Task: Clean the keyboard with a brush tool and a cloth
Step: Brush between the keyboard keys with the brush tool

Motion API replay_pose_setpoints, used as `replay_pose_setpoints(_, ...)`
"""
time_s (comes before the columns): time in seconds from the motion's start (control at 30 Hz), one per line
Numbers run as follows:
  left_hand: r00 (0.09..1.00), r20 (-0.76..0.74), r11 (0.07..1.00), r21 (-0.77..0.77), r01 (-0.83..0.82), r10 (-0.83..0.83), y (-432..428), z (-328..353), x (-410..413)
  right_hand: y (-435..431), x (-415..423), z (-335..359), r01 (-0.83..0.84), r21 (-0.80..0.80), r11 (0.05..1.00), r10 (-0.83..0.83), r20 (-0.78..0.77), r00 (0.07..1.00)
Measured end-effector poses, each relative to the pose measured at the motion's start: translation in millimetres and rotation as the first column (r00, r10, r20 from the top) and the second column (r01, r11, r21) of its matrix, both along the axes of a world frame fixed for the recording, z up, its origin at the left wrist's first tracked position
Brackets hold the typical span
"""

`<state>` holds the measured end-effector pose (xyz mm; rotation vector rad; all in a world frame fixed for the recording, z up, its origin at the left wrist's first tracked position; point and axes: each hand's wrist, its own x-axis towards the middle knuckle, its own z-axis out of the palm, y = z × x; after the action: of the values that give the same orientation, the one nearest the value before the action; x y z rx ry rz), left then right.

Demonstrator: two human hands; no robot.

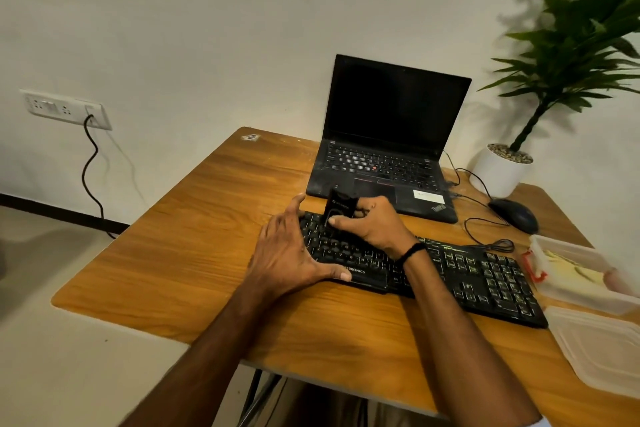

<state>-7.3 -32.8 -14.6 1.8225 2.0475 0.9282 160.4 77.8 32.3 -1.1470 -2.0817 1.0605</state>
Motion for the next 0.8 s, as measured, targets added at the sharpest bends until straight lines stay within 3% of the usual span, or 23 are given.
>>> replay_pose_setpoints(0.1, 1.000, 0.009, 1.000, 0.000, 0.004, -0.004, -2.6, 0.4, 2.2, 5.1, 4.4, 3.7, 0.152, 0.202, 0.967, -0.169, 0.069, 0.983)
replay_pose_setpoints(0.17, 1.000, 0.001, 1.000, 0.005, 0.001, -0.001, -4.2, 2.2, 3.5, 6.8, 7.2, 0.6, 0.220, 0.233, 0.947, -0.226, -0.001, 0.974)
replay_pose_setpoints(0.37, 0.993, -0.116, 1.000, 0.013, -0.023, 0.024, -3.9, 0.6, 5.4, 15.5, 21.0, -5.2, 0.287, -0.186, 0.940, -0.340, -0.415, 0.844)
replay_pose_setpoints(0.47, 0.985, -0.172, 0.999, 0.033, -0.015, 0.021, -4.9, -0.1, 11.4, 22.4, 24.4, -8.5, 0.324, -0.306, 0.895, -0.439, -0.479, 0.760)
replay_pose_setpoints(0.6, 0.979, -0.206, 0.999, 0.048, 0.006, 0.005, -0.9, 2.6, 22.9, 27.3, 27.9, -12.6, 0.263, -0.453, 0.852, -0.488, -0.501, 0.715)
replay_pose_setpoints(0.67, 0.976, -0.216, 0.999, 0.048, 0.003, 0.007, 0.5, 3.1, 27.0, 27.7, 29.5, -14.0, 0.253, -0.468, 0.847, -0.488, -0.495, 0.719)
replay_pose_setpoints(0.8, 0.975, -0.221, 0.999, 0.051, 0.012, 0.000, 0.6, 2.6, 29.5, 28.9, 30.0, -11.3, 0.346, -0.305, 0.887, -0.453, -0.438, 0.776)
